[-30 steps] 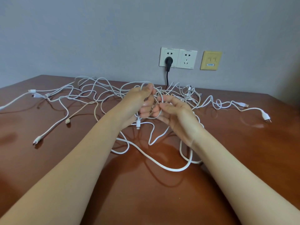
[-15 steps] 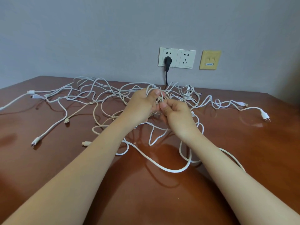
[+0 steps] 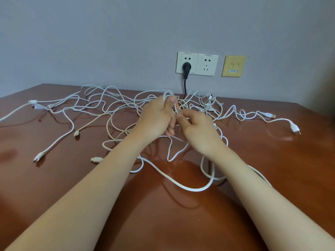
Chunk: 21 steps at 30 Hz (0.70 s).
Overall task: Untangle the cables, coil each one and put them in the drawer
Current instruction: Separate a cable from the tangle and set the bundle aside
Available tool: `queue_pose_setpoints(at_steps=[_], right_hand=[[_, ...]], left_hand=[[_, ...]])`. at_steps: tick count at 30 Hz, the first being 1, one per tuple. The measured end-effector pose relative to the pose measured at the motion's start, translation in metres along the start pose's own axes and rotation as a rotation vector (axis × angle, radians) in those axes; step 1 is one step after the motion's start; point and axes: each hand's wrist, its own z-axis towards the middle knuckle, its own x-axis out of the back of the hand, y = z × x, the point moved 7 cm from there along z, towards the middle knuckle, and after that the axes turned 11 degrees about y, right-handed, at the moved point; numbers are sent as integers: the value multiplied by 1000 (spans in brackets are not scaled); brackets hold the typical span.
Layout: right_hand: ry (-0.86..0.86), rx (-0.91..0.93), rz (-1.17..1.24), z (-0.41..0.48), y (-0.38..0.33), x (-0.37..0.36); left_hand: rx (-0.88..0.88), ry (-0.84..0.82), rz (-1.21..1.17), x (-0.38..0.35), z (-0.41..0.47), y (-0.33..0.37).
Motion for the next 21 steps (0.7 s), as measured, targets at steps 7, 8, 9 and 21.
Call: queue_pose_setpoints(at_steps=[7,8,9,21], right_hand=[[-6,-52,221,1,3,-2],[-25,-49,268,1,0,-2],[-46,-50,323,1,-3,-2],[-73,24,185,7,-16,5]], left_hand=[[206,22,-387,4,1,2],[260,31,-497,4,0,1],[320,45,-611,4,0,-1],[470,127,-982,1,5,-3]])
